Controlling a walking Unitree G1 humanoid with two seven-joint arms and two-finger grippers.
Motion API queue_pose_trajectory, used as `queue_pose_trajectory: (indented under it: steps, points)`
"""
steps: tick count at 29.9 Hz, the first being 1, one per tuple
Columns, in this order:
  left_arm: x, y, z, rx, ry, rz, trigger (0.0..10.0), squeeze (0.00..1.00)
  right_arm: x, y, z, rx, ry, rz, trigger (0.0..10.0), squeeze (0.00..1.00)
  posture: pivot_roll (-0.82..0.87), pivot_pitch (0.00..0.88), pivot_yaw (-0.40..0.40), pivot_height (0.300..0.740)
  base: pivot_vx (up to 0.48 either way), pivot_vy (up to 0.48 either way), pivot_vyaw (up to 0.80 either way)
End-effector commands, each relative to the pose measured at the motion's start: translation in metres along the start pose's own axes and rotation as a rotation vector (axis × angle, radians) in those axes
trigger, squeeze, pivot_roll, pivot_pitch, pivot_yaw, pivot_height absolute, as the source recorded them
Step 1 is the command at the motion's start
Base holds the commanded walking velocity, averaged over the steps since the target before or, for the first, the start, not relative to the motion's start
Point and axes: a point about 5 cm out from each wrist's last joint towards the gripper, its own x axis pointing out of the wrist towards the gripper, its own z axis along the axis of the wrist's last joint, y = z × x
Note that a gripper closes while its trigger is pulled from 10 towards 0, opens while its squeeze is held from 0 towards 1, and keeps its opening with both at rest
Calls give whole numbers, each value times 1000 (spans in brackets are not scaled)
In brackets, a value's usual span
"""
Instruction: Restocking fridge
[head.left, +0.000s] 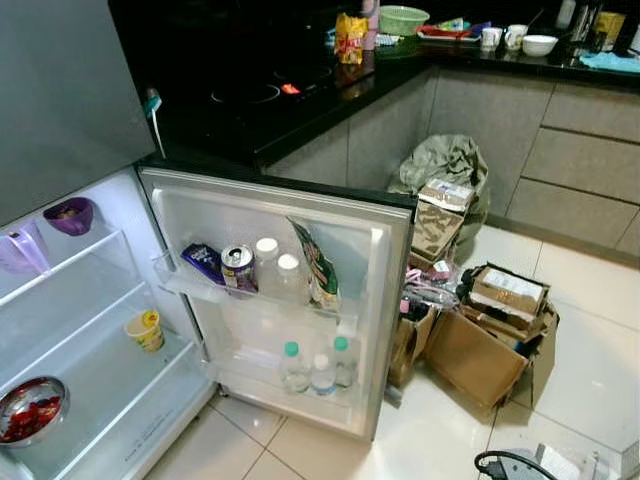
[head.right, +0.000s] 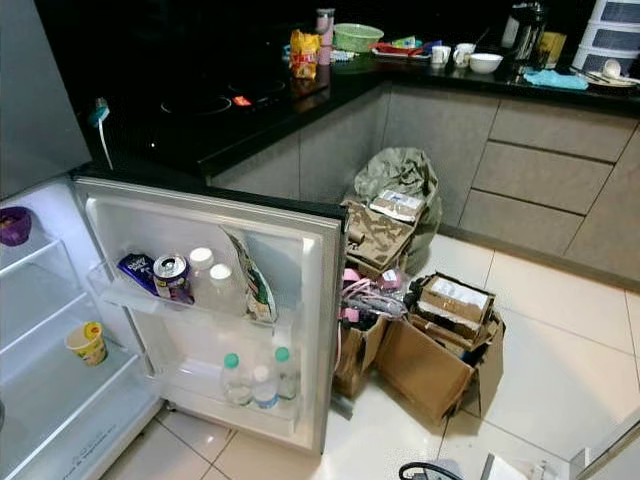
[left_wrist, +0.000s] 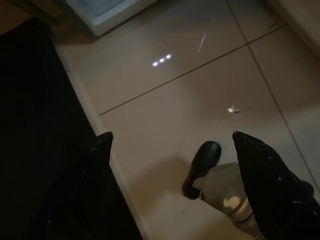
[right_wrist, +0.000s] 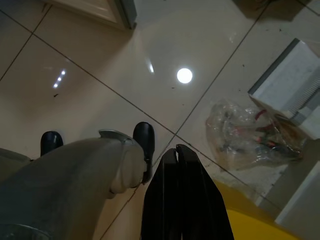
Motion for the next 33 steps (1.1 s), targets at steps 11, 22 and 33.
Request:
queue_pose_trajectory:
  steps: [11,22,33]
  points:
    - [-2,-8,-11,33,44,-29,10000,0,-4,-15,-5,15,18,-70,10000,0,-40,0,-7,740,0,0,0]
    - [-1,-8,-10,40,49,-40,10000,0,-2,-8,-8,33,17,-60,10000,0,-34,12,11,740,0,0,0]
    - [3,-14,4,59,23,-63,10000,0,-1,4,-14,53,20,-45,10000,0,-46,15,36,740,0,0,0]
